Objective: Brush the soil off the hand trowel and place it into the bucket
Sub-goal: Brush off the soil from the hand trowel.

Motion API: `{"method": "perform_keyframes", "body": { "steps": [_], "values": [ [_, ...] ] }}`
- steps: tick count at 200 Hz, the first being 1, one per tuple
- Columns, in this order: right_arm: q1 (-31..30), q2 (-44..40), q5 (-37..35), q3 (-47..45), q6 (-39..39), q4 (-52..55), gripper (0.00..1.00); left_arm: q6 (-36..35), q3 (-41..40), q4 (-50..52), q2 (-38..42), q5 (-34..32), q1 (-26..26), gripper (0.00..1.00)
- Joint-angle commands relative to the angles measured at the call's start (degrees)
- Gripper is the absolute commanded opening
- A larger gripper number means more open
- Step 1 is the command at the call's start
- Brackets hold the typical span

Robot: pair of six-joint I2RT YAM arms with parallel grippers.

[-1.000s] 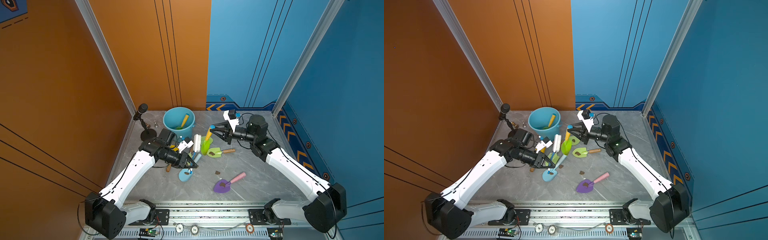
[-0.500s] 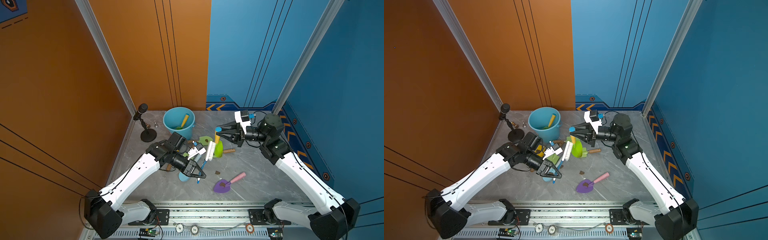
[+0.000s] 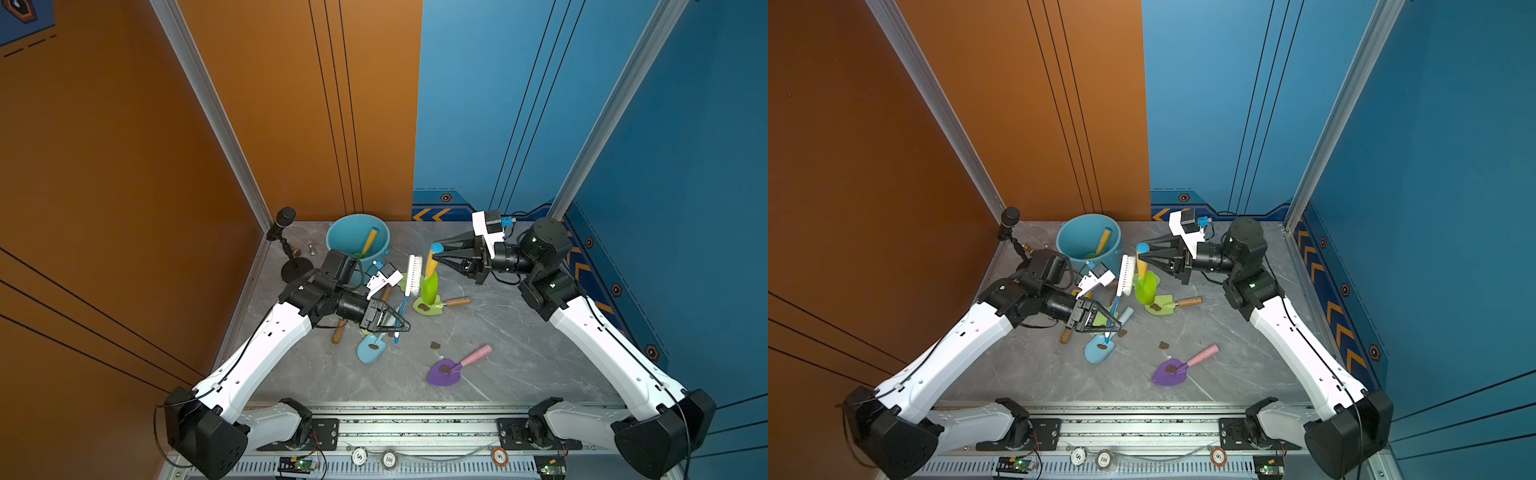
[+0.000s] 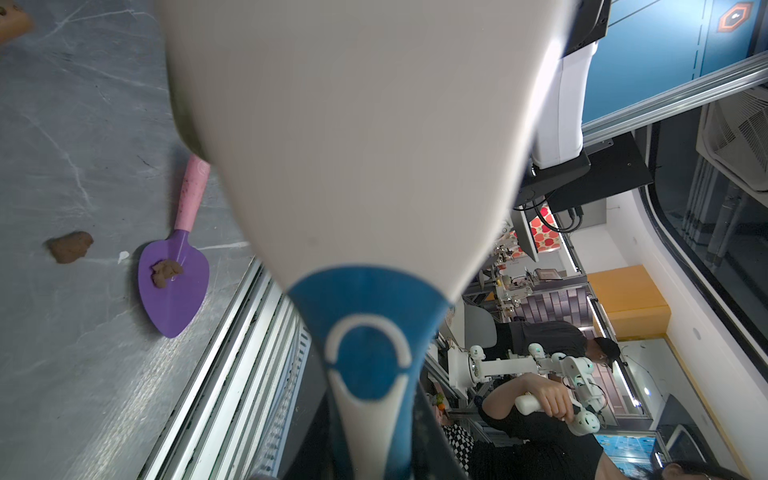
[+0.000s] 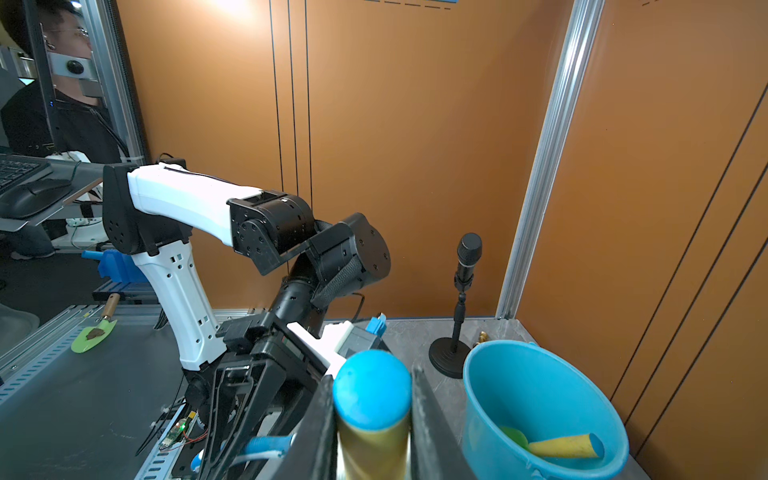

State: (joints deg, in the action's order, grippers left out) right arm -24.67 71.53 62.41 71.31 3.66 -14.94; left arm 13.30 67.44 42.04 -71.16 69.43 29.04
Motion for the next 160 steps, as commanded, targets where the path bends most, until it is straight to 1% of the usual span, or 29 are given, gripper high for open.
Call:
{"method": "perform_keyframes", "body": {
  "steps": [1, 21, 43, 80, 103, 127, 139, 160],
  "values": [
    [-0.47, 1.04, 3.51, 3.77, 2.47, -5.23, 0.02, -1.63, 2.00, -1.18, -1.89, 5.40, 1.47, 0.00],
    [-0.81, 1.94, 5.45, 5.97, 3.58, -6.83, 0.01, -2.67, 1.59, -1.19, -3.95, 7.05, 3.21, 0.00],
    [-1.00, 2.70, 7.32, 8.76, 3.68, -6.46, 0.01, -3.95, 1.48, -1.25, -5.84, 7.38, 5.11, 0.00],
    [-1.09, 2.27, 6.12, 9.92, 3.41, -7.21, 0.01, -7.22, 1.83, -1.09, -9.22, 8.27, 6.96, 0.00],
    [-1.00, 1.73, 5.03, 9.89, 2.73, -7.21, 0.01, -8.10, 1.89, -1.09, -10.34, 6.37, 8.04, 0.00],
    [-0.78, 1.30, 5.07, 10.08, 2.75, -6.34, 0.01, -7.47, 2.86, -1.14, -7.74, 4.56, 6.69, 0.00],
    [-0.65, 0.82, 5.17, 9.70, 2.39, -5.57, 0.01, -6.45, 3.30, -1.14, -5.67, 3.63, 4.77, 0.00],
    [-0.86, -0.06, 5.04, 8.79, 1.41, -4.75, 0.01, -5.16, 3.95, -1.19, -2.49, 4.33, 1.15, 0.00]
  ]
}}
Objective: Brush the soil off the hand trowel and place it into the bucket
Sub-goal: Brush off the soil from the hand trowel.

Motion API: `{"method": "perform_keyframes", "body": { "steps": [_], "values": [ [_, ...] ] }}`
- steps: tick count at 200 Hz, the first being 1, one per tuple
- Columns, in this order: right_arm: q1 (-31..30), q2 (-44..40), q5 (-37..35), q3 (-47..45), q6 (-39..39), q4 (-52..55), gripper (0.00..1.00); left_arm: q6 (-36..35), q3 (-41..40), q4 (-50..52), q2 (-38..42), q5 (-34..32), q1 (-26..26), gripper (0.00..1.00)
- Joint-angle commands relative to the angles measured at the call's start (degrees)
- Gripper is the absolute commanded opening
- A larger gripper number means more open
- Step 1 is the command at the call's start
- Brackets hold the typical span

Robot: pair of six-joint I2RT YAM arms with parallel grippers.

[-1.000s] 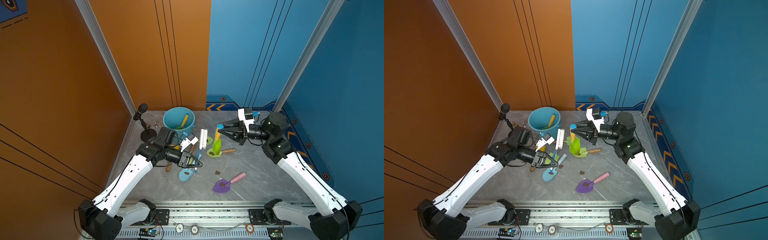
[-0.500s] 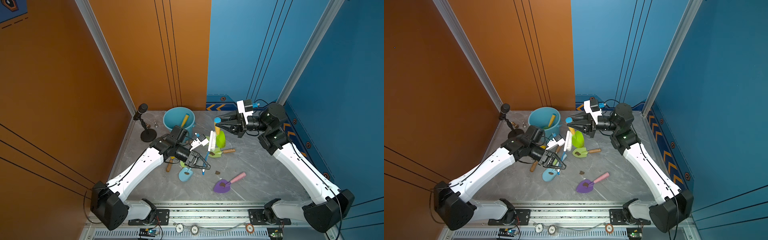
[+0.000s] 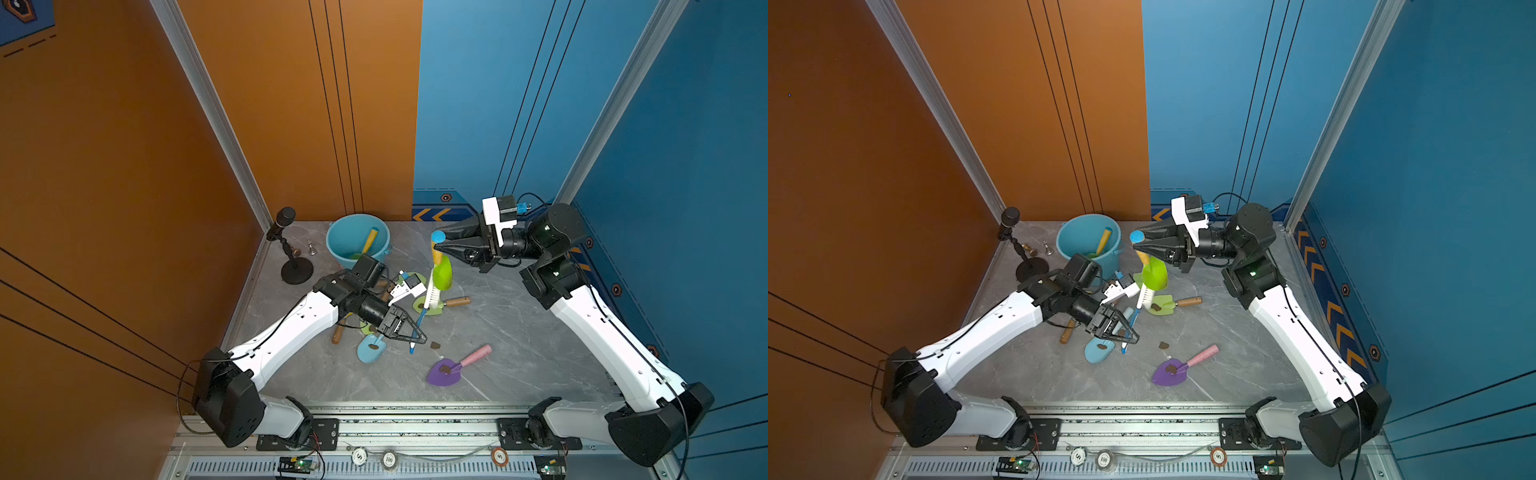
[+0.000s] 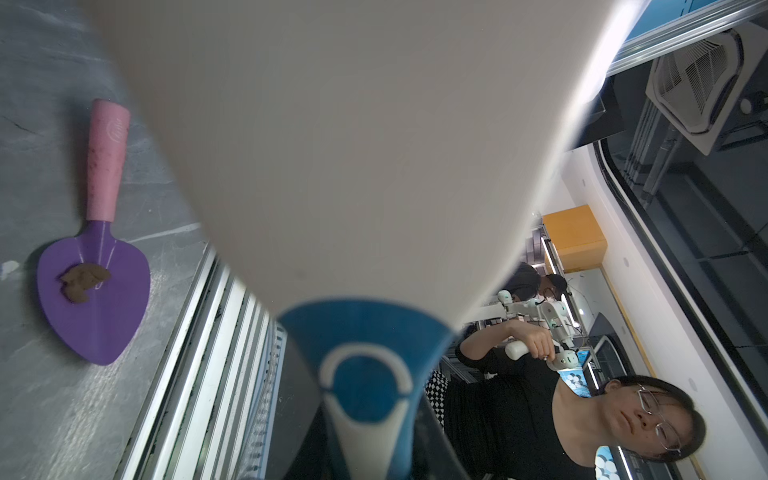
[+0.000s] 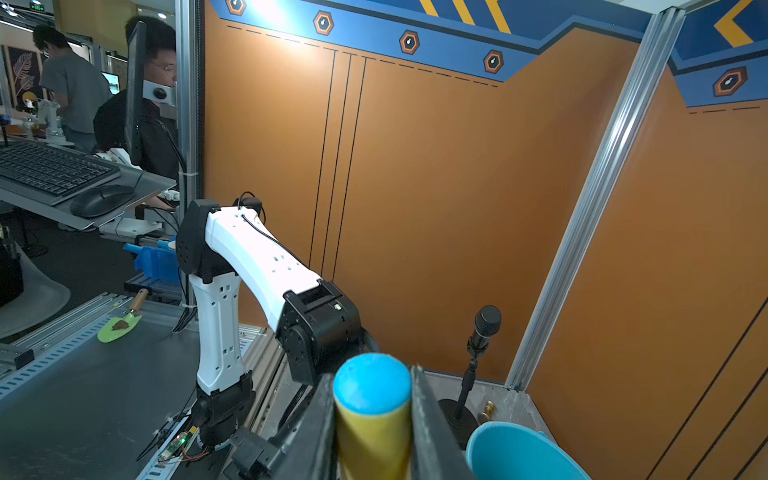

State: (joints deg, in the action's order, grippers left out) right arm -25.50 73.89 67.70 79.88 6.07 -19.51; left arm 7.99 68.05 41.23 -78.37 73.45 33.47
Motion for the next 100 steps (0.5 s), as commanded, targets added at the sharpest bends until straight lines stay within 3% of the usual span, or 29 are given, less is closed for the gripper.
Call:
{"method": "perform_keyframes", "body": {
  "steps": [1, 44, 100],
  "values": [
    [-0.06, -2.43, -0.27, 0.16, -1.03, -0.18, 0.01, 0.25, 3.41, -0.37, 4.81, 0.39, -3.44, 0.00],
    [-1.87, -1.29, -0.99, 0.76, -2.10, 0.53, 0.01, 1.18, 5.11, -0.37, 5.09, 0.16, -0.96, 0.00],
    [-3.14, 1.05, -2.06, 4.04, -2.20, 0.40, 0.01, -1.40, 2.42, -0.36, -0.89, 0.75, 2.20, 0.00]
  ]
}}
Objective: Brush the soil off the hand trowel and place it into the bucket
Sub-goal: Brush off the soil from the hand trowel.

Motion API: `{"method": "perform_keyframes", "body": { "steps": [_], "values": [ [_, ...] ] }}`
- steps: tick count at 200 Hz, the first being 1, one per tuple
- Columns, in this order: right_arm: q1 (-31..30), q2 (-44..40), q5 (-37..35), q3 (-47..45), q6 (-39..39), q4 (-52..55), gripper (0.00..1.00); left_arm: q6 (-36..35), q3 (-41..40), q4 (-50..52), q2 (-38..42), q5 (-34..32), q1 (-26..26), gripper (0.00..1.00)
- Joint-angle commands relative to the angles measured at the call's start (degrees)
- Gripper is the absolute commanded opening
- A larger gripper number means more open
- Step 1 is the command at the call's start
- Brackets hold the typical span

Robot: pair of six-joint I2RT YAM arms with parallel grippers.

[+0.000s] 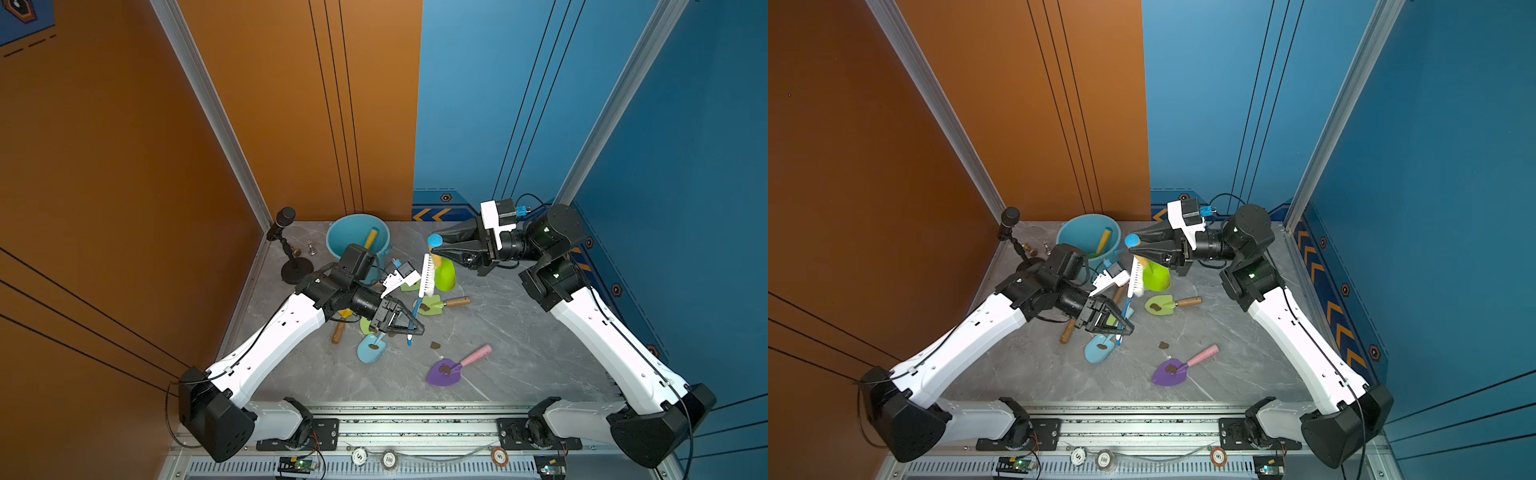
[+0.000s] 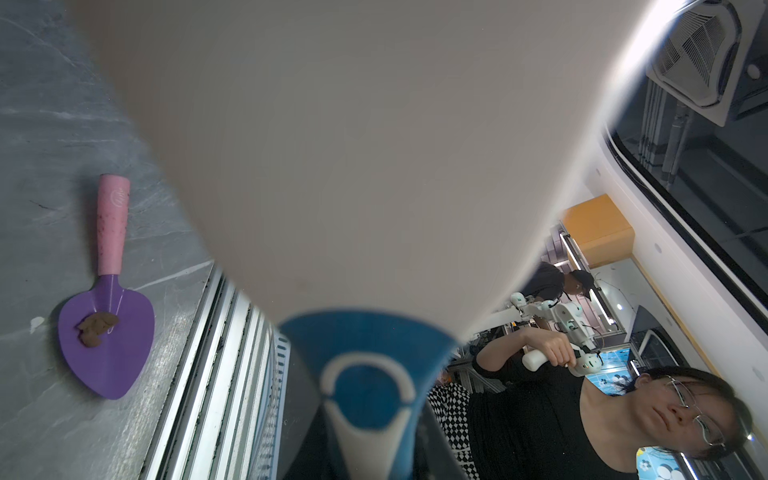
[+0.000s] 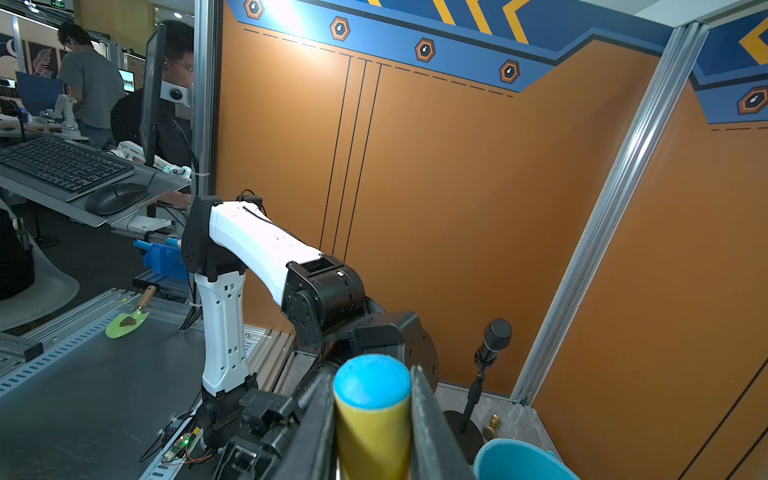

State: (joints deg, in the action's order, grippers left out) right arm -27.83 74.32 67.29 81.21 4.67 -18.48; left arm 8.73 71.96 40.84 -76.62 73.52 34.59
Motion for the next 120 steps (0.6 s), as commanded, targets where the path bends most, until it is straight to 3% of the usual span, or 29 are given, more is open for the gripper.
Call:
{"method": "perform_keyframes", "body": {
  "steps": [1, 40, 64, 91, 109, 120],
  "values": [
    [-0.81, 0.68, -1.72, 2.72, -0.80, -0.61, 0.01, -2.18, -1.53, 0.07, -2.73, 0.72, 1.13, 0.00],
    [-1.23, 0.91, -4.83, 3.33, -0.68, -1.25, 0.01, -3.53, -2.18, 0.12, -6.41, 1.06, 2.66, 0.00],
    [-1.34, 2.43, -7.99, 4.85, -0.10, -0.88, 0.01, -2.98, -5.55, 0.11, -6.41, -2.67, 2.46, 0.00],
    [-1.95, 5.92, -14.51, 7.14, 0.20, -0.92, 0.02, 7.72, -12.38, -8.09, -1.59, -12.78, 0.25, 0.00],
    [-2.94, 9.60, -20.60, 9.06, 0.25, -1.98, 0.03, 13.64, -18.56, -8.94, 3.17, -23.91, -4.24, 0.00],
    [-4.05, 12.23, -27.94, 10.11, -0.57, -3.04, 0.03, 14.62, -20.92, -4.82, 6.05, -34.22, -7.01, 0.00]
  ]
}}
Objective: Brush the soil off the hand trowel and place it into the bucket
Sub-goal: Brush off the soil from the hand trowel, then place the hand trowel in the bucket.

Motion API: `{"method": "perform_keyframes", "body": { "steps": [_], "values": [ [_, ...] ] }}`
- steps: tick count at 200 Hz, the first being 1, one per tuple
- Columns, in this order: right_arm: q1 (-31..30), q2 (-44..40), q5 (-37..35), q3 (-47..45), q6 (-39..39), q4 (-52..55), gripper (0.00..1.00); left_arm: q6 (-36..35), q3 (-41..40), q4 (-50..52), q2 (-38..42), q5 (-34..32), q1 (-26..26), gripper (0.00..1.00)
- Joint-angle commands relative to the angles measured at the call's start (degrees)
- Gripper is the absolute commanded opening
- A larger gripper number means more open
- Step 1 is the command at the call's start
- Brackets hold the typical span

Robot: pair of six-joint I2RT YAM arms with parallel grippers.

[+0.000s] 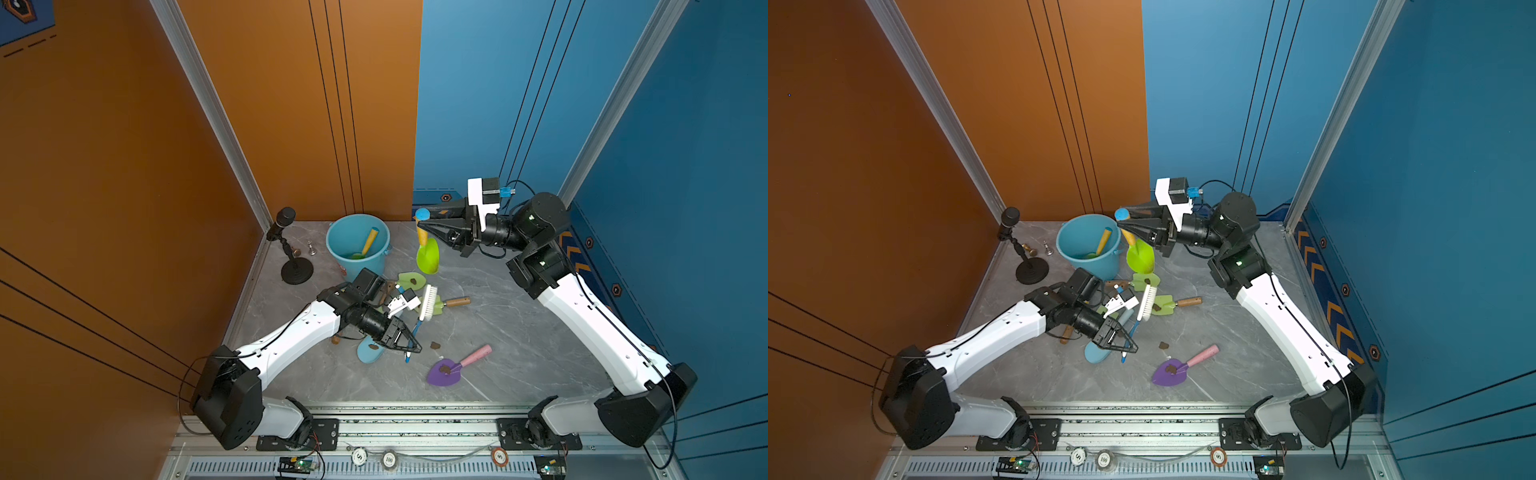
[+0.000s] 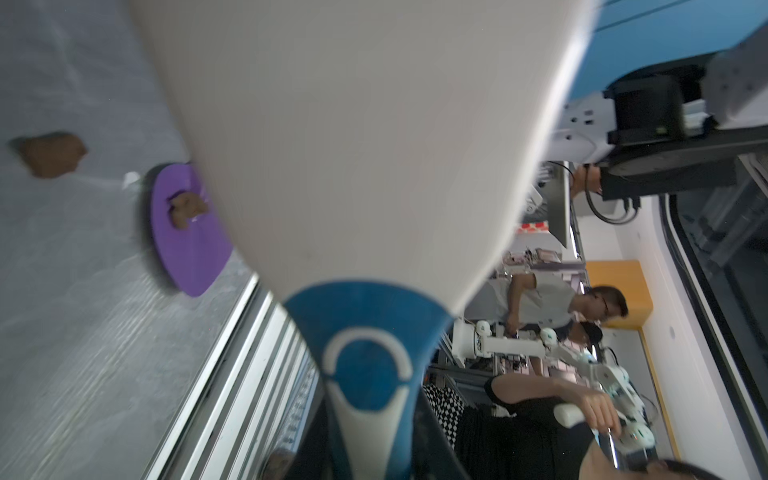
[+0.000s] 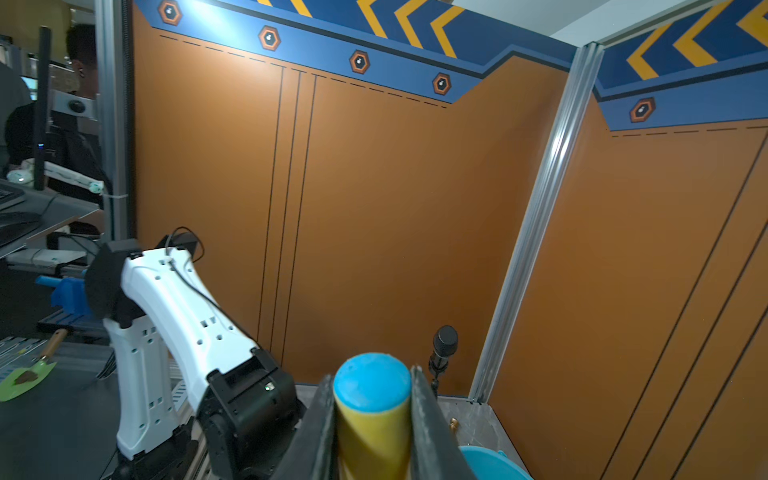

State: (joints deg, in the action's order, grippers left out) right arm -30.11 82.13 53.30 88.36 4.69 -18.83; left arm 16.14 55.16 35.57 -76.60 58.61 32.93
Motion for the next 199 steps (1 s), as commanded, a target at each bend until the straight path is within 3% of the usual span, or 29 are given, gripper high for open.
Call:
{"method": "perform_keyframes", "body": {
  "steps": [1, 21, 67, 112, 158, 199],
  "values": [
    [-1.83, 4.70, -14.55, 3.14, -0.75, -2.74, 0.03, 7.09, -4.28, 0.85, 6.29, -20.15, -5.60, 0.00],
    [-3.27, 11.17, -24.80, 7.84, -1.23, -3.57, 0.03, 7.19, -7.23, 7.03, 11.14, -32.67, -10.07, 0.00],
    [-6.99, 26.93, -43.85, 17.02, 1.21, -15.42, 0.02, 8.39, -8.14, 10.21, 23.19, -43.97, -14.36, 0.00],
    [-9.54, 41.21, -52.24, 26.89, 5.80, -17.84, 0.03, 9.63, -10.54, 11.30, 28.91, -44.76, -15.90, 0.00],
    [-12.83, 49.30, -60.50, 28.15, 8.26, -18.38, 0.03, 11.42, -13.00, 10.59, 33.10, -44.26, -16.05, 0.00],
    [-13.95, 54.91, -61.95, 29.47, 10.00, -16.79, 0.04, 11.54, -14.20, 7.23, 34.06, -40.75, -15.98, 0.00]
  ]
}}
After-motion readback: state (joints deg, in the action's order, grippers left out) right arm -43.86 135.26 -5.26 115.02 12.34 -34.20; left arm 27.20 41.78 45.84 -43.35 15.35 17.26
